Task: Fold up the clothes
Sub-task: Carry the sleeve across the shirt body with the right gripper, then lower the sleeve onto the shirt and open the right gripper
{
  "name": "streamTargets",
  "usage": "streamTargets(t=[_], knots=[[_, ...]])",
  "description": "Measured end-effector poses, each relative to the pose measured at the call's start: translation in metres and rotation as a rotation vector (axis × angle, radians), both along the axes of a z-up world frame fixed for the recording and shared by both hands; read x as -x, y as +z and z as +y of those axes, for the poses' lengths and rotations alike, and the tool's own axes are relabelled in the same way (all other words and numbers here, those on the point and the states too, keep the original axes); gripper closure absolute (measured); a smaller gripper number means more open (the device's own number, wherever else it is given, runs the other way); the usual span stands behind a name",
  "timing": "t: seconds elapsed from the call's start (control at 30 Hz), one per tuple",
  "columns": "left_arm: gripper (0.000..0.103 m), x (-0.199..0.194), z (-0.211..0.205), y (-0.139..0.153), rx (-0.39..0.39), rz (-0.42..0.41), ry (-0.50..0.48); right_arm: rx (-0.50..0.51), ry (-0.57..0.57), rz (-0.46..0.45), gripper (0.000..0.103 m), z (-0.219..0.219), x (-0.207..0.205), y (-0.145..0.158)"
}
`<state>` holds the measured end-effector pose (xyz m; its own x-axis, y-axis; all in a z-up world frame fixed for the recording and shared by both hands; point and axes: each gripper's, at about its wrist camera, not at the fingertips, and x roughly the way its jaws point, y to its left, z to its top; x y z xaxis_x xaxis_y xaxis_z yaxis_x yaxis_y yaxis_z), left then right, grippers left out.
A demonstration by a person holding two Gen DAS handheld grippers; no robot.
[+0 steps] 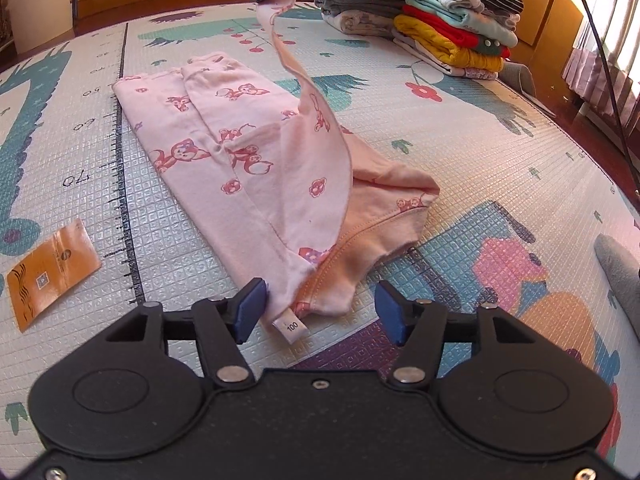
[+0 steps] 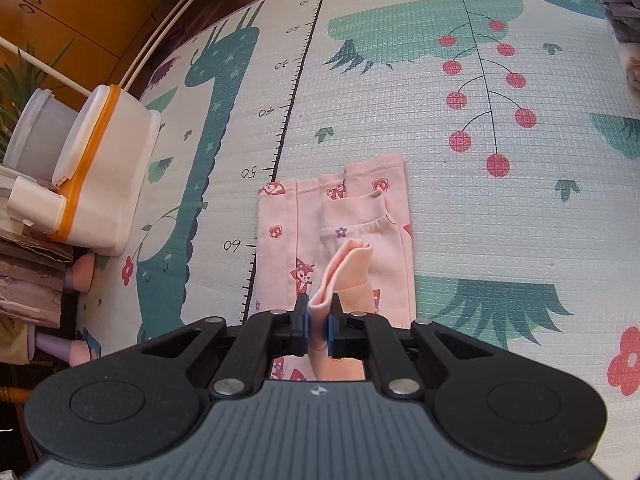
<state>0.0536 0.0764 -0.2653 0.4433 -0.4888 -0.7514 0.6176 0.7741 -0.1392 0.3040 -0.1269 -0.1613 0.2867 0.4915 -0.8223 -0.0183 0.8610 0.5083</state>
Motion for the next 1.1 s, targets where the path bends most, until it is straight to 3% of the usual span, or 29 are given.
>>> streamTargets(t=[0.37, 0.93, 1.03, 1.1], knots=[[0.037, -0.001, 0.003, -0.001, 0.037, 0.014, 0.012, 0.029, 0.02, -0.019, 0.092, 0.045, -0.029, -0.009], [0.032, 0.001, 0.002, -0.003, 0.042, 0.014, 0.007, 0.064, -0.028, -0.049, 0.092, 0.069, -0.054, -0.043], [0.032, 0.001, 0.002, -0.003, 0.043, 0.015, 0.007, 0.054, -0.043, -0.085, 0.086, 0.071, -0.057, -0.044], [0.032, 0.0, 0.002, -0.002, 0.043, 0.016, 0.007, 0.032, -0.065, -0.119, 0.068, 0.066, -0.058, -0.042]])
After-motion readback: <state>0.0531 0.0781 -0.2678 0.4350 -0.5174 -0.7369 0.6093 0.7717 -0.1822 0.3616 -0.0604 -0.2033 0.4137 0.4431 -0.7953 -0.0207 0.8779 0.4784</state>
